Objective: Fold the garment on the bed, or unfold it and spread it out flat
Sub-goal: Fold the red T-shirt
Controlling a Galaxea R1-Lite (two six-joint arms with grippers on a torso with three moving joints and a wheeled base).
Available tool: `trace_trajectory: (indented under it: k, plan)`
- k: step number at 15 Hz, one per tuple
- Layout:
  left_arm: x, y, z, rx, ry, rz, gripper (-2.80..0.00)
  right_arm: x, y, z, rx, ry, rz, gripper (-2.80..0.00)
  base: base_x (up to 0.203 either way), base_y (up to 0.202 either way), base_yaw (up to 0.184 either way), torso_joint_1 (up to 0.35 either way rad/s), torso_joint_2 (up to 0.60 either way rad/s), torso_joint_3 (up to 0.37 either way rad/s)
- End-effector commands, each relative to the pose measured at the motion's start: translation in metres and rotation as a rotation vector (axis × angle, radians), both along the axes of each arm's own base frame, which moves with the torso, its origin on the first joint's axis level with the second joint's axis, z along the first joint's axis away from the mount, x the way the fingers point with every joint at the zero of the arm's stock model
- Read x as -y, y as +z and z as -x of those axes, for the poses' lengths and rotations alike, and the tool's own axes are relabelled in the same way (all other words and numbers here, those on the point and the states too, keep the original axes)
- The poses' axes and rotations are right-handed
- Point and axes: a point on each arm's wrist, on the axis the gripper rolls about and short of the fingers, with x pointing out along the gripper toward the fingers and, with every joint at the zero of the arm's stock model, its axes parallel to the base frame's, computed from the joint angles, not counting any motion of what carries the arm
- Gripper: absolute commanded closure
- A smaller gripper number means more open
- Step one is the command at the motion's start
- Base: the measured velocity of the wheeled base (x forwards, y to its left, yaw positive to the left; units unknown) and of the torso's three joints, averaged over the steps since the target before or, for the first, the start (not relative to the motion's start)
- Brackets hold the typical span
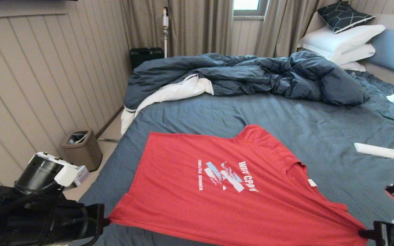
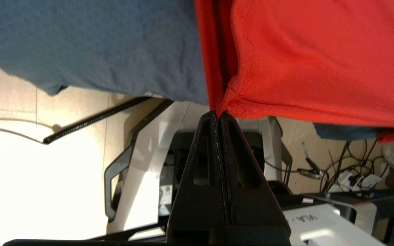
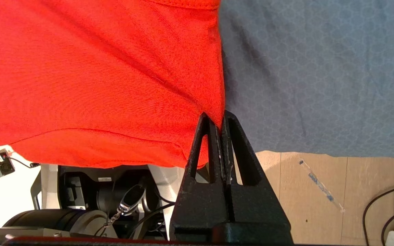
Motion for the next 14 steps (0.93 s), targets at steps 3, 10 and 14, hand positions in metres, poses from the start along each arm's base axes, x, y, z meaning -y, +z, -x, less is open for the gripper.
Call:
trace_trajectory:
  k: [3, 10, 14]
  plan:
    - [-0.004, 0.004, 0.008, 0.009, 0.0, 0.005, 0.0, -0.002, -0.005, 0.003, -0.021, 0.004, -0.014, 0.0, 0.0, 0.0, 0.0, 0.0, 0.0, 0.0]
    - [-0.008, 0.003, 0.02, -0.041, -0.033, 0.03, 0.0, -0.015, -0.009, 0.022, -0.026, 0.021, -0.019, 0.0, 0.0, 0.0, 0.0, 0.0, 0.0, 0.0]
    - [0.0, -0.013, 0.003, -0.105, -0.029, 0.003, 0.0, -0.016, -0.006, 0.016, -0.012, 0.047, -0.016, 0.0, 0.0, 0.0, 0.0, 0.0, 0.0, 0.0]
